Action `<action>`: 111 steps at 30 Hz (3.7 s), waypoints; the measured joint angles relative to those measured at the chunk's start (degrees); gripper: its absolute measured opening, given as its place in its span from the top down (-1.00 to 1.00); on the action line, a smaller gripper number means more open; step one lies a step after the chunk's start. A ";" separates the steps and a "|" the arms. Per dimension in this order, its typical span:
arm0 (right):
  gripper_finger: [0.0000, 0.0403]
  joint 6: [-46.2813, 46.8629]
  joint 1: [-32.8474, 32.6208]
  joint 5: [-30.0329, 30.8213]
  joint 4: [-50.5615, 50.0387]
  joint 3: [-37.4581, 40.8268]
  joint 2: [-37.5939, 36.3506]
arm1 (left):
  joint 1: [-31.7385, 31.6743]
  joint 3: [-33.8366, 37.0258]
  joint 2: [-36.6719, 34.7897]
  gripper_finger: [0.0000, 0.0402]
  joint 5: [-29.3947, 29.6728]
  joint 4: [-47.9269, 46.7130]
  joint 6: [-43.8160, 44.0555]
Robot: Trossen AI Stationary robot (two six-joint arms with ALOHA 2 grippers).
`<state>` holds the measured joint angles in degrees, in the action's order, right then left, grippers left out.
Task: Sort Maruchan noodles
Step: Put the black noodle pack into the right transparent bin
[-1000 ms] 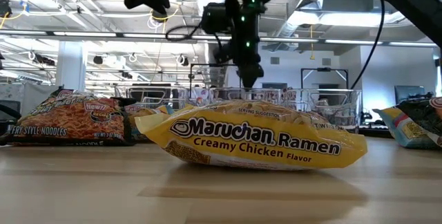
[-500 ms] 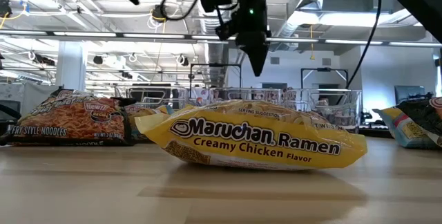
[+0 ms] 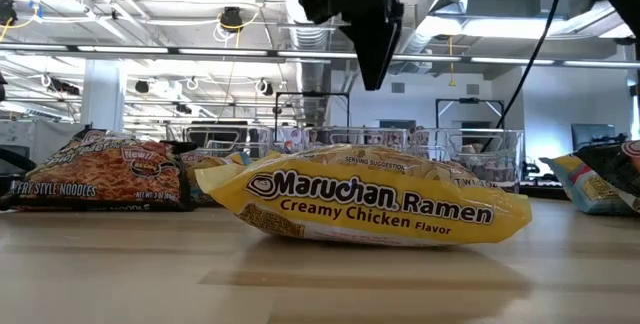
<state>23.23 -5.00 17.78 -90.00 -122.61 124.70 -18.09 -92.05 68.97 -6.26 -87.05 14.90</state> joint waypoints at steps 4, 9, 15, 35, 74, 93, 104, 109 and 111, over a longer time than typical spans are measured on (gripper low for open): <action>0.04 3.74 -2.86 -0.51 -0.02 0.00 0.00 | 4.88 0.02 0.00 0.49 -0.02 -0.07 2.33; 0.04 6.76 -5.82 -5.17 0.00 0.00 0.00 | 10.93 0.73 -0.02 0.49 0.94 -0.15 6.88; 0.04 6.95 -9.14 -7.67 -0.02 0.04 0.00 | 17.85 4.37 -0.43 0.49 0.94 -1.14 13.31; 0.04 9.79 -16.20 -7.63 -0.02 0.04 0.00 | 28.45 19.77 -0.39 0.32 -4.46 5.37 24.01; 0.04 13.24 -18.85 -7.41 0.92 0.09 0.07 | 30.52 37.01 10.79 0.24 11.07 35.42 8.24; 0.04 13.75 -18.20 -7.19 1.00 0.09 0.07 | 30.54 36.87 20.26 0.24 9.36 35.51 6.41; 0.04 15.85 -17.77 -7.19 2.27 0.09 0.24 | 30.54 36.92 20.06 0.77 7.56 35.85 7.26; 0.04 17.33 -17.65 -7.14 2.16 0.09 0.24 | 30.54 36.94 20.06 0.97 7.52 35.82 6.77; 0.04 17.45 -17.65 -6.42 1.75 0.09 0.24 | 30.54 36.94 19.98 0.99 6.95 35.82 6.77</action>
<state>40.67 -22.65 11.36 -88.24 -122.52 124.95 12.45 -55.11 88.95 0.68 -51.23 21.67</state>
